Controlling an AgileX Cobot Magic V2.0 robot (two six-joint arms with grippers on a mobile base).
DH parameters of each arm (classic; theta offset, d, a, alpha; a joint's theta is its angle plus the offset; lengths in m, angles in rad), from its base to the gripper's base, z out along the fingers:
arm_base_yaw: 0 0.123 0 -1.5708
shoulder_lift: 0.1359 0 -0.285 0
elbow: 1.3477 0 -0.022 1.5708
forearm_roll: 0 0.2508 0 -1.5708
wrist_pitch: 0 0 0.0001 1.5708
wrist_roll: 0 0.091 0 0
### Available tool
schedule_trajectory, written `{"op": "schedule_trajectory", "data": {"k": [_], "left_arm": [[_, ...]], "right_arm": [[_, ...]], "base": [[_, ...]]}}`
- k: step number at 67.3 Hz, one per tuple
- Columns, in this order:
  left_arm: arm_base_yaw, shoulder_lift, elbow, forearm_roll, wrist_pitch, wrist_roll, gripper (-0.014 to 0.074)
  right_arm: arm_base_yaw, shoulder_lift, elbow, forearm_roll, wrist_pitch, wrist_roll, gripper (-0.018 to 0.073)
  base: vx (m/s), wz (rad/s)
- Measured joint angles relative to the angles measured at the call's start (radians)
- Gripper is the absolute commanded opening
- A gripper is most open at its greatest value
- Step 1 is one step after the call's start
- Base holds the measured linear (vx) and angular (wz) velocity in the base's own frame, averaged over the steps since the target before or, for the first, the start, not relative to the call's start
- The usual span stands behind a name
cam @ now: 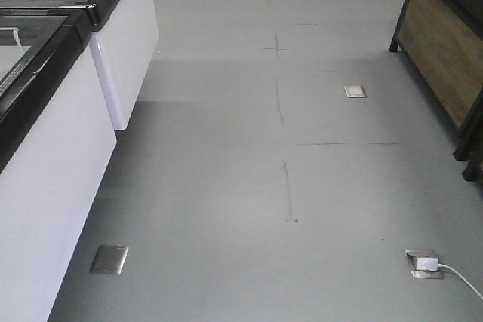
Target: Left arm holds basket, right arm returns cookies
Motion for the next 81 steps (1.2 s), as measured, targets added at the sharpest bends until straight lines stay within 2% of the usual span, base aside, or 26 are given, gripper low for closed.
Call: {"op": "schedule_trajectory", "data": {"k": [8,28,37,50,64,68,73,81], "left_arm": [[0.000,0.103,-0.062,0.000,0.062,0.000,-0.0006],[0.000,0.186,-0.072,0.000,0.061,0.000,-0.0004],[0.000,0.186,-0.072,0.000,0.055,0.000,0.0028],[0.000,0.186,-0.073,0.001,0.049,0.017,0.0178],[0.000,0.186,-0.087,0.001,0.035,0.021,0.0440],[0.000,0.186,-0.087,0.001,0.027,0.021,0.0491],[0.000,0.186,-0.087,0.001,0.013,0.021,0.0534],[0.000,0.186,-0.087,-0.005,0.005,0.012,0.0544]], "right_arm": [[0.000,0.000,0.000,0.000,0.000,0.000,-0.0003],[0.000,0.000,0.000,0.000,0.000,0.000,-0.0003],[0.000,0.000,0.000,0.000,0.000,0.000,-0.0003],[0.000,0.000,0.000,0.000,0.000,0.000,-0.0003],[0.000,0.000,0.000,0.000,0.000,0.000,-0.0003],[0.000,0.000,0.000,0.000,0.000,0.000,-0.0003],[0.000,0.000,0.000,0.000,0.000,0.000,-0.0003],[0.000,0.000,0.000,0.000,0.000,0.000,-0.0003]], "base": [[0.00,0.00],[0.00,0.00],[0.00,0.00],[0.00,0.00],[0.00,0.00],[0.00,0.00],[0.00,0.00],[0.00,0.00]]}}
